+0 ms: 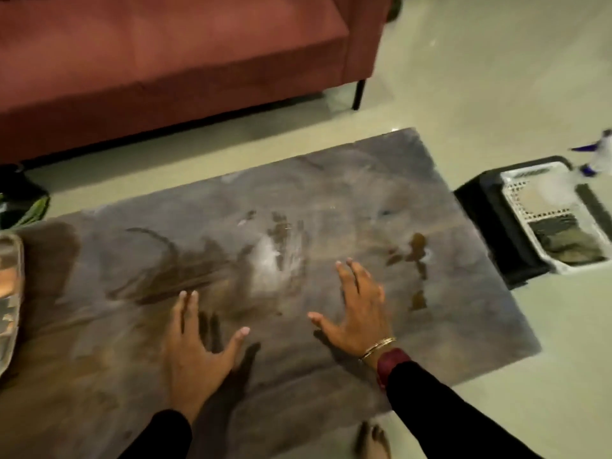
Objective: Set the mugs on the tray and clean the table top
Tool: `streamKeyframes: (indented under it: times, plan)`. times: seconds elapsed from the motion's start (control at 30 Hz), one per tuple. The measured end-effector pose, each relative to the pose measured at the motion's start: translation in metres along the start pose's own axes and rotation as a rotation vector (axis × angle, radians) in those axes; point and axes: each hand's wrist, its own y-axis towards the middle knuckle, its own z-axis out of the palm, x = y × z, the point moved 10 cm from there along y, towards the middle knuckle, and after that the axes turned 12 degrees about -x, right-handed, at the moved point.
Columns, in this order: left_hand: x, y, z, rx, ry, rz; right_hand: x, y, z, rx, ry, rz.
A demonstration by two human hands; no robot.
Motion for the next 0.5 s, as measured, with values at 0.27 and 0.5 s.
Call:
streamKeyframes:
  times: [0.27,0.5]
  plan:
    - [-0.249,-0.028,0.123,0.090,-0.080,0.214,-0.155,0.038,-0.117,-0.080,-0.069,-0.024]
    - [-0.403,-0.033,0.201,0.163,-0.128,0.420,-0.268,0.063,-0.173,-0.154,-0.109,0.095]
